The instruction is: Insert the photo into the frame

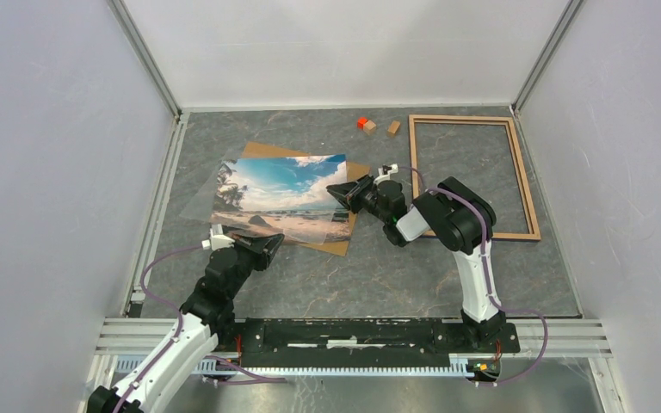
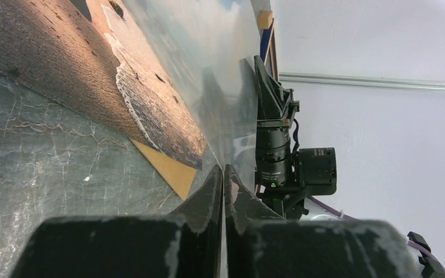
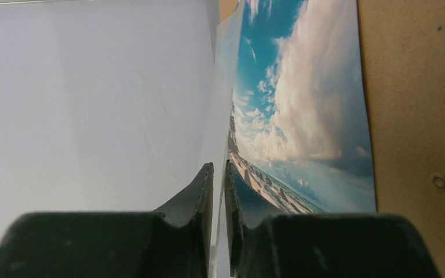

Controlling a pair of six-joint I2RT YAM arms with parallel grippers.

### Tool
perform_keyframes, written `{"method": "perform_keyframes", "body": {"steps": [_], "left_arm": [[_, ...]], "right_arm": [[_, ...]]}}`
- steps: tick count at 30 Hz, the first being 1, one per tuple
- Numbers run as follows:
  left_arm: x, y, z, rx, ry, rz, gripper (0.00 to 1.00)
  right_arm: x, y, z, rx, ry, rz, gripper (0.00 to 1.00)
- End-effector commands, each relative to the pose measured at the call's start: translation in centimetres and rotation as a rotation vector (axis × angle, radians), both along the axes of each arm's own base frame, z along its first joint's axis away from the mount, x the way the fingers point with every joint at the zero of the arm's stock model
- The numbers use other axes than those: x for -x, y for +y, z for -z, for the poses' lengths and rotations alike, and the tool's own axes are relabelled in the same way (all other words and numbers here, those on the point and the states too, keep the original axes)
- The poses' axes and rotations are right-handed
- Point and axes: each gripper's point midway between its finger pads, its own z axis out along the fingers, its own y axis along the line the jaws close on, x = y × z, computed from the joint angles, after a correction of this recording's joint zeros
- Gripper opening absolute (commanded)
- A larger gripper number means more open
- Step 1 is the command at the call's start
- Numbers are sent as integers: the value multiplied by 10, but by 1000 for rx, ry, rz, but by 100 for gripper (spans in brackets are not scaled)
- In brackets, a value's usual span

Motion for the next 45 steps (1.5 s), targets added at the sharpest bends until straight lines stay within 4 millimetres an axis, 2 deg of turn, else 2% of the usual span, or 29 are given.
{"method": "perform_keyframes", "body": {"steps": [1,2,3,6,9,13,18,23,27,30,35,39,45], "left_arm": [[2,-3,-7,-27,-17,32,10],[3,-3,-8,-35,-4,33,16],[6,-2,-5,-54,27,38,27],[11,9,-8,-176,55,38,53],[17,25,-26,-301,22,22,75],[29,47,-55,-427,-48,-14,93],[35,57,-101,-488,-177,-25,99],[27,47,-124,-493,-217,7,100],[15,27,-129,-484,-243,84,100],[9,10,-128,-488,-251,165,99],[2,-7,-123,-465,-242,239,99],[0,-14,-126,-425,-264,249,99],[-4,-23,-132,-401,-286,280,98]], "right_arm": [[-5,0,-33,-63,-97,37,9],[-3,0,-34,-54,-101,34,4],[-3,-1,-36,-41,-111,34,0],[1,-6,-43,5,-162,21,0],[4,-13,-58,59,-248,-6,0],[7,-27,-70,226,-393,-67,0],[12,-77,-73,370,-496,-99,0],[13,-136,-76,521,-523,-65,0],[15,-176,-84,642,-522,-5,0],[12,-212,-89,777,-458,122,0],[16,-252,-116,928,-443,291,0],[21,-278,-134,969,-407,419,0],[21,-317,-137,932,-230,639,0]]}}
